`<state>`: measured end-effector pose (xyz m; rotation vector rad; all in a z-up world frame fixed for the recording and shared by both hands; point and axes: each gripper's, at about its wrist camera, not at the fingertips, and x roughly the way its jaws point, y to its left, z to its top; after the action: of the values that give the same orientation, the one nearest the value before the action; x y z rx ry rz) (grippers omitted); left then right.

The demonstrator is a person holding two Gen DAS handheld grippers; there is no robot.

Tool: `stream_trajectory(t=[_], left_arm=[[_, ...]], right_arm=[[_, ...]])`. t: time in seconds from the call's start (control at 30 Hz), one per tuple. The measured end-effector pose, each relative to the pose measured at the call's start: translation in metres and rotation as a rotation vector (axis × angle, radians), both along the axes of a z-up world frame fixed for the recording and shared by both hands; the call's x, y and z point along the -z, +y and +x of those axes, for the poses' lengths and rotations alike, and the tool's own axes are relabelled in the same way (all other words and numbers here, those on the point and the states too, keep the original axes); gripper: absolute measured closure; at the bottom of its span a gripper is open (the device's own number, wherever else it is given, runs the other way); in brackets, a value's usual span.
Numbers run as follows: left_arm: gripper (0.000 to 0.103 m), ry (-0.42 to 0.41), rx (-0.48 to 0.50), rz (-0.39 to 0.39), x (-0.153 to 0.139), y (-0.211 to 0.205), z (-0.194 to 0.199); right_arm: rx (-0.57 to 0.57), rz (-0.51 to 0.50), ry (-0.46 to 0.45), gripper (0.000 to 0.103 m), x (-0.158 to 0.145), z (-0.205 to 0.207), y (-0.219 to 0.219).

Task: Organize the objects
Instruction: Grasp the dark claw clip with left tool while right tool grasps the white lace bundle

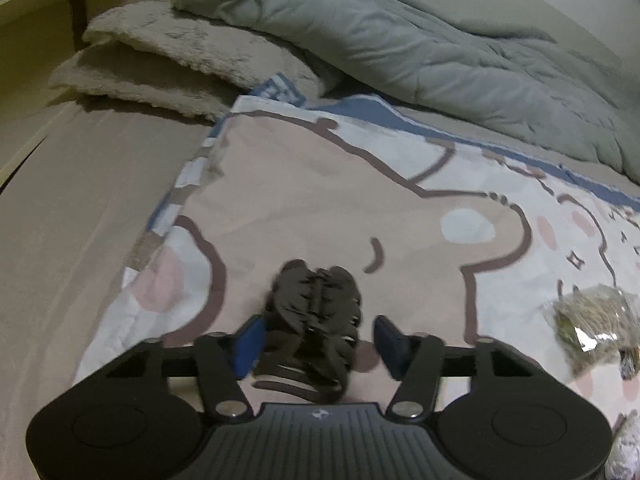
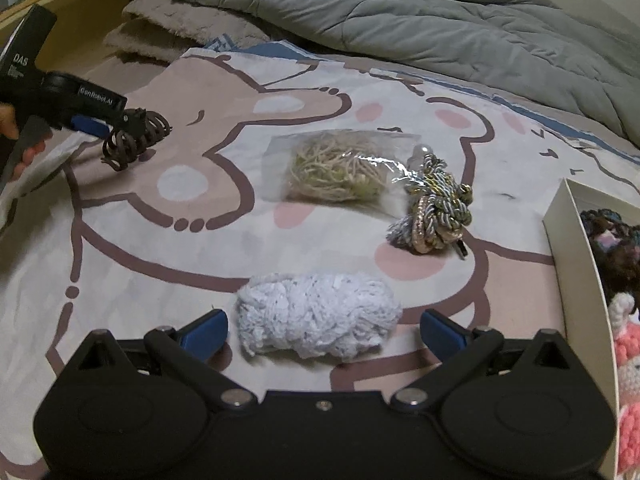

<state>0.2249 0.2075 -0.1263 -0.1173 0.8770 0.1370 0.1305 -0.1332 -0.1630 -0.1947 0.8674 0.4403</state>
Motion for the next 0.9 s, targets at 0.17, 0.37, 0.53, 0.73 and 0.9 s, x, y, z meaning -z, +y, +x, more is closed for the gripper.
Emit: stream_trajectory(t=[0.17, 0.37, 0.53, 0.73, 0.9], left_arm=[[0.057, -0.011, -0.006, -0.007, 0.000, 0.008, -0.001], [0.065, -0.028, 0.022, 0.020, -0.004, 0.002, -0.004], [0.065, -0.022, 0.040, 0.034, -0.004, -0.003, -0.005], [0.047, -0.031, -0.016, -0.053, -0.005, 0.001, -0.001], [0.048, -0.020, -0.060, -0.047, -0.002, -0.004, 0.007]], right_arm=[[0.014, -0.007, 0.041, 0.000, 0.004, 0.009, -0.001], [0.031, 0.056, 0.085, 0.017, 0.000, 0.014, -0.010], [-0.010, 0.032, 0.067, 0.024, -0.007, 0.009, -0.003], [-0.046, 0.028, 0.075, 0.025, -0.009, 0.004, -0.001], [-0.045, 0.026, 0.073, 0.024, -0.009, 0.003, 0.000]])
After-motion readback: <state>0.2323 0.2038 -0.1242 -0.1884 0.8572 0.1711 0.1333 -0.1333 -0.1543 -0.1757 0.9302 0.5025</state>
